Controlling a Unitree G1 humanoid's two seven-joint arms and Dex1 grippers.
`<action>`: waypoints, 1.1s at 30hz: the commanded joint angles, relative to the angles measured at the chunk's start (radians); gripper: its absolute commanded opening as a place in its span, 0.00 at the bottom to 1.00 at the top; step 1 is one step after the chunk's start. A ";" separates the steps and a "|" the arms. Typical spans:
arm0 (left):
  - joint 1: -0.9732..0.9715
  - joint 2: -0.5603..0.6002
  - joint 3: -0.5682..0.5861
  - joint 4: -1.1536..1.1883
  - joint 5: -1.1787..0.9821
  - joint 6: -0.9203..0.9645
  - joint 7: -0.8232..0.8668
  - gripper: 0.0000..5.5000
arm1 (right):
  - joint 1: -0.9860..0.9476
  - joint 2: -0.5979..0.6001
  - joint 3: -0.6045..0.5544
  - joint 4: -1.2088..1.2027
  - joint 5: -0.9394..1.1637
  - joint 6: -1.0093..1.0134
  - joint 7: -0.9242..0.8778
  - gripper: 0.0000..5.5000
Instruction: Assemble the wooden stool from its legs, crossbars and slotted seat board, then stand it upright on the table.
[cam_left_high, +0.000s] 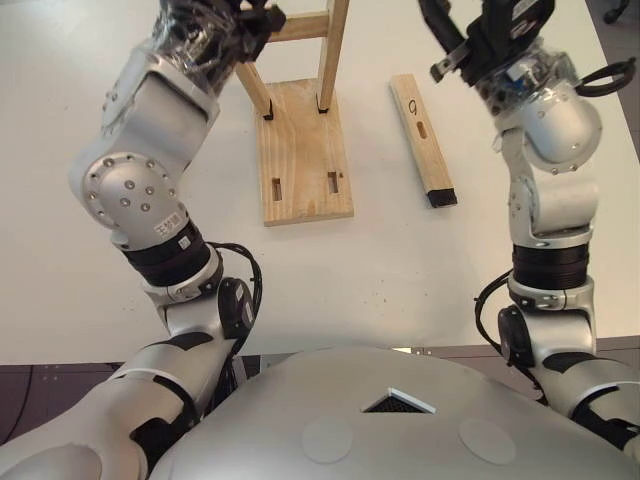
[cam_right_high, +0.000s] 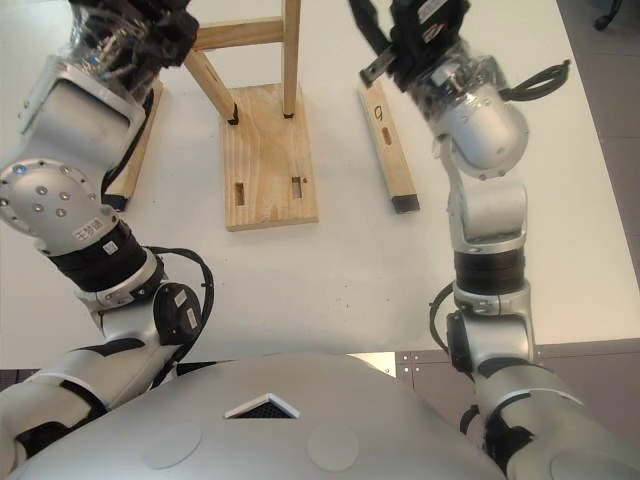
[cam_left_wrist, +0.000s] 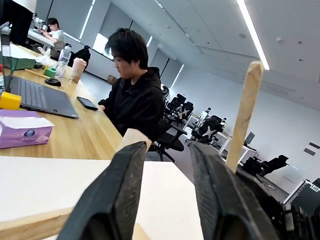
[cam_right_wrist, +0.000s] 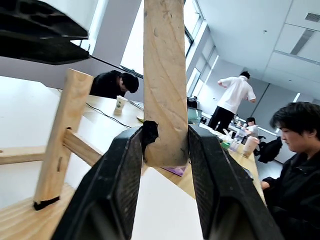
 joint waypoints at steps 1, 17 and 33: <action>-0.007 0.058 -0.069 -0.002 -0.002 0.023 -0.040 0.39 | 0.041 0.025 0.028 -0.034 0.039 0.038 0.020 0.24; 0.024 0.135 -0.117 -0.028 -0.042 0.002 -0.085 0.39 | 0.065 0.007 0.061 -0.043 0.117 0.110 0.078 0.24; 0.046 0.130 -0.113 -0.033 -0.110 -0.019 -0.052 0.08 | 0.068 0.016 0.054 -0.030 0.143 0.158 0.084 0.24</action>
